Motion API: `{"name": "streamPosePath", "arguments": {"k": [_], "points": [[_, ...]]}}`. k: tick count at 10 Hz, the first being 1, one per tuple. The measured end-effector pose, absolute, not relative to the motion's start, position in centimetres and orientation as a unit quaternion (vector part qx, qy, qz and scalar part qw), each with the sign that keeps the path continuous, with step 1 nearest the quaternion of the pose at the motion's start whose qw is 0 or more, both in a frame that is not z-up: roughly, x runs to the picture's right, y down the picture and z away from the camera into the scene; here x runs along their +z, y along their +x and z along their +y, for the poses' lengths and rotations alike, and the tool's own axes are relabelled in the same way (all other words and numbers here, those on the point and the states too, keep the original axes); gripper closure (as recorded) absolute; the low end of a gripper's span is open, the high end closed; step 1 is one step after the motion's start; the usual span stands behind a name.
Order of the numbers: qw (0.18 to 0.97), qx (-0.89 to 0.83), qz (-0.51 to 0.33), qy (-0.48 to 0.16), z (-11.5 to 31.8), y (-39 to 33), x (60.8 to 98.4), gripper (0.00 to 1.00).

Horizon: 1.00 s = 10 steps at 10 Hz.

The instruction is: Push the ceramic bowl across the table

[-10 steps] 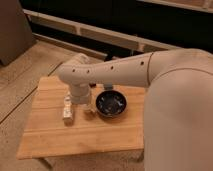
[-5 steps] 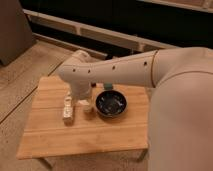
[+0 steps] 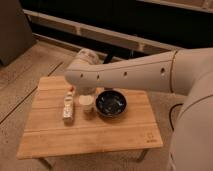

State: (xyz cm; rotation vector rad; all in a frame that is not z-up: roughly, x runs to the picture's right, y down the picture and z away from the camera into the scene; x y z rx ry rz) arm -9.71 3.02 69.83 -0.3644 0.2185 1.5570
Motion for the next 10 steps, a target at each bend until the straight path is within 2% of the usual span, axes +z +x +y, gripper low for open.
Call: {"name": "streamPosePath", "arguments": {"k": [2,7,10], "points": [[0.690,0.698,0.100,-0.163,3.0,-9.5,70.0,0.35],[0.625,0.759,0.118,-0.142,2.3,-0.4,71.7,0.35],[0.590,0.782,0.128,-0.156,3.3,3.1,74.5,0.35]]}}
